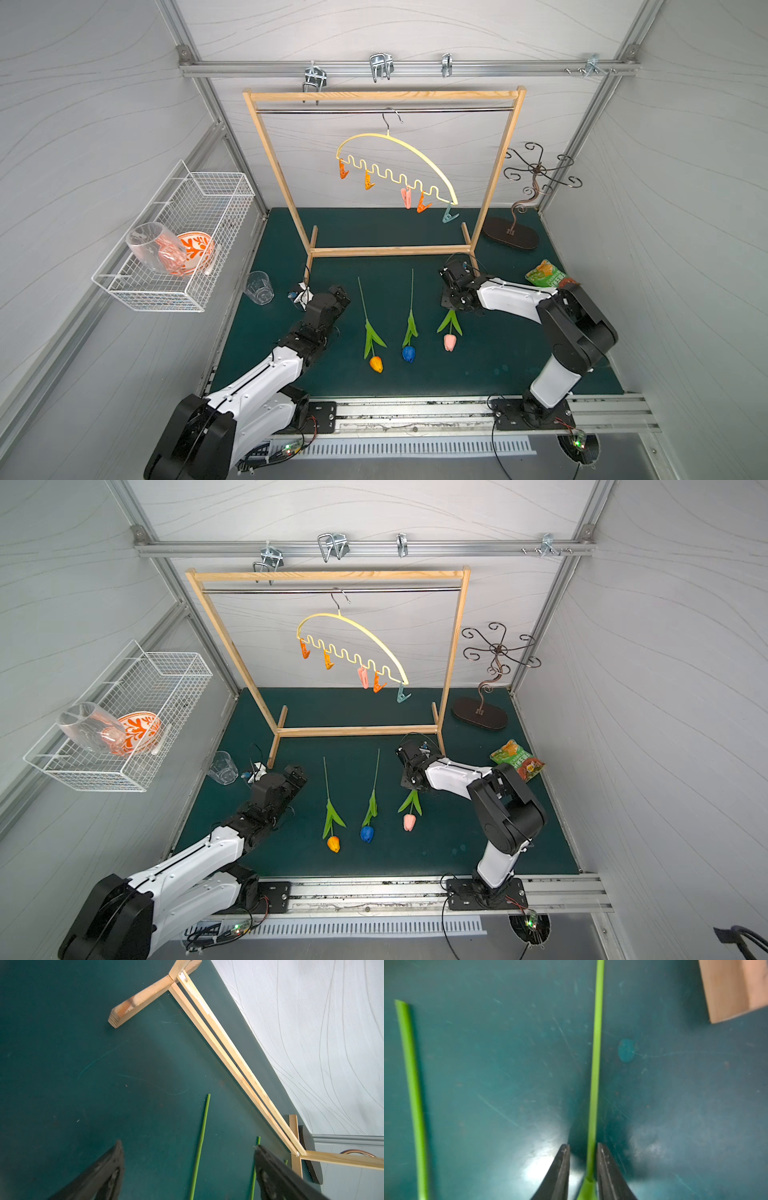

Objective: Dry the flowers on a clothes hanger
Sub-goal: Pick up the flower at the center of the board.

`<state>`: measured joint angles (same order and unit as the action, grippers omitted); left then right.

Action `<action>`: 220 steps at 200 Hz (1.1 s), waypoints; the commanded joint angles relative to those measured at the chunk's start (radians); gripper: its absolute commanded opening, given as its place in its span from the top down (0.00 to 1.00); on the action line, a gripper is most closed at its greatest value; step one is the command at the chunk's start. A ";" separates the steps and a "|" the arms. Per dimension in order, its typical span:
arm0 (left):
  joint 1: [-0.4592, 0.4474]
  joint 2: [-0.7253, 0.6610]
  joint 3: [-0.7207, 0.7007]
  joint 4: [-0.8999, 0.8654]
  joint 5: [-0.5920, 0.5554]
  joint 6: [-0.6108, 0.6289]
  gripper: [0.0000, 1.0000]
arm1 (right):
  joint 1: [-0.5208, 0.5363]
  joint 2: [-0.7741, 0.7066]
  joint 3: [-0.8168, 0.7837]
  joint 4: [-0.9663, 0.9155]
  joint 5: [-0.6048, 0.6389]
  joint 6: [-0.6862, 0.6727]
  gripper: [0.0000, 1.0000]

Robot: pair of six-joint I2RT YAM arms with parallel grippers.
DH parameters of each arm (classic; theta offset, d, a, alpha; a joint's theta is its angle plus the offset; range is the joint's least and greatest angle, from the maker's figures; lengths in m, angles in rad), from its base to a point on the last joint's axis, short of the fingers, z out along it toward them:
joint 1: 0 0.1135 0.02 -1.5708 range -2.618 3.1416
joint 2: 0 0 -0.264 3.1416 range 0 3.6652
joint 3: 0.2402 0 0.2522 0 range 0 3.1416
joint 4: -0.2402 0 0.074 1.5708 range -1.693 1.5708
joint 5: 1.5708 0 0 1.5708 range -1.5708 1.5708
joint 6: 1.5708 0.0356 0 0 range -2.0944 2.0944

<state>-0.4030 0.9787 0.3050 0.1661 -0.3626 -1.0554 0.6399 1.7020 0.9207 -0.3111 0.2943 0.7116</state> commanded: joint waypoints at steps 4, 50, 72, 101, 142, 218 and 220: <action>0.000 0.025 0.038 0.014 -0.001 0.003 0.02 | -0.003 -0.011 -0.023 0.000 0.013 0.018 0.74; 0.001 0.084 0.129 -0.097 0.004 0.084 0.01 | 0.003 -0.071 -0.039 0.001 0.014 0.008 0.96; 0.001 0.075 0.139 -0.083 0.044 0.152 0.01 | 0.014 -0.161 -0.023 -0.017 0.022 -0.039 1.00; -0.008 0.022 0.162 -0.097 0.084 0.275 0.01 | 0.063 -0.400 -0.136 0.162 0.063 -0.188 1.00; -0.162 -0.018 0.208 0.077 0.338 0.548 0.02 | 0.065 -0.634 -0.490 0.608 0.133 -0.320 1.00; -0.365 0.169 0.456 0.226 0.443 0.739 0.05 | 0.026 -0.754 -0.550 0.719 -0.011 -0.346 1.00; -0.365 0.173 0.458 0.239 0.443 0.745 0.05 | 0.026 -0.757 -0.555 0.724 -0.011 -0.349 1.00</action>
<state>-0.7689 1.1065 0.7147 0.2470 0.0498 -0.3946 0.6678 0.9916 0.3981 0.2897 0.3218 0.4122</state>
